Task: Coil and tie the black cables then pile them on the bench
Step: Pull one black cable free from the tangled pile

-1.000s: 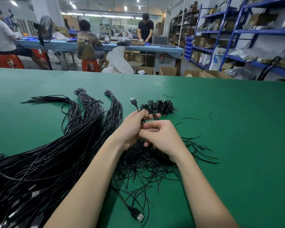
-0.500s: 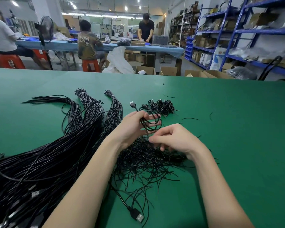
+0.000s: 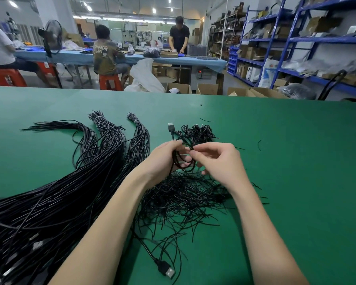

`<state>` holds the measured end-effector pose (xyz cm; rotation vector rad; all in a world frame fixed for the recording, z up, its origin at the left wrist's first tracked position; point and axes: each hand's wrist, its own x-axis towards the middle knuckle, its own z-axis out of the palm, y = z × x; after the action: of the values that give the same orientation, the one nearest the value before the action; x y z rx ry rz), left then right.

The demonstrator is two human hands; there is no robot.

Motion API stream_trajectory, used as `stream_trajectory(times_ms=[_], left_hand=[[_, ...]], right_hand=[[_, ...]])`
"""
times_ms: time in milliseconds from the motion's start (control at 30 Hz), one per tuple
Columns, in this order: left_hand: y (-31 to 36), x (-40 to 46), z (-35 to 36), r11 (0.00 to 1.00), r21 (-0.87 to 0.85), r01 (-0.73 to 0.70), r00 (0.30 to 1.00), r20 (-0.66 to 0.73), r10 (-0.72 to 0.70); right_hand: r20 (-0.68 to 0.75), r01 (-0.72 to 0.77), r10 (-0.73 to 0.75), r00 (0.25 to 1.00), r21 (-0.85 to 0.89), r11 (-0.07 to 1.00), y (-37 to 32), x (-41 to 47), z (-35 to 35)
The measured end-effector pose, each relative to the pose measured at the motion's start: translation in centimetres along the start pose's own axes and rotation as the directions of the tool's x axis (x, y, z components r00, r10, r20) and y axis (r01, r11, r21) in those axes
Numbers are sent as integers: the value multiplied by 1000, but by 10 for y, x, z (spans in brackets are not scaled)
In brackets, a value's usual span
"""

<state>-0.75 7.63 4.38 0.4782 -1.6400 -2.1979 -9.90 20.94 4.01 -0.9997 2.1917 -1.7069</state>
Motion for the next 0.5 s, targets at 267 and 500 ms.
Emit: stream_trajectory(times_ms=[267,500], left_hand=[[-8,-1,5,996,-92,-8,996,84,16],[-12,0,10,1000,12,-15,999,38,14]], right_hand=[[-97,32,-17,995,154,988,1,-2,12],[-109,73,-72,991,5,997,10,-2,20]])
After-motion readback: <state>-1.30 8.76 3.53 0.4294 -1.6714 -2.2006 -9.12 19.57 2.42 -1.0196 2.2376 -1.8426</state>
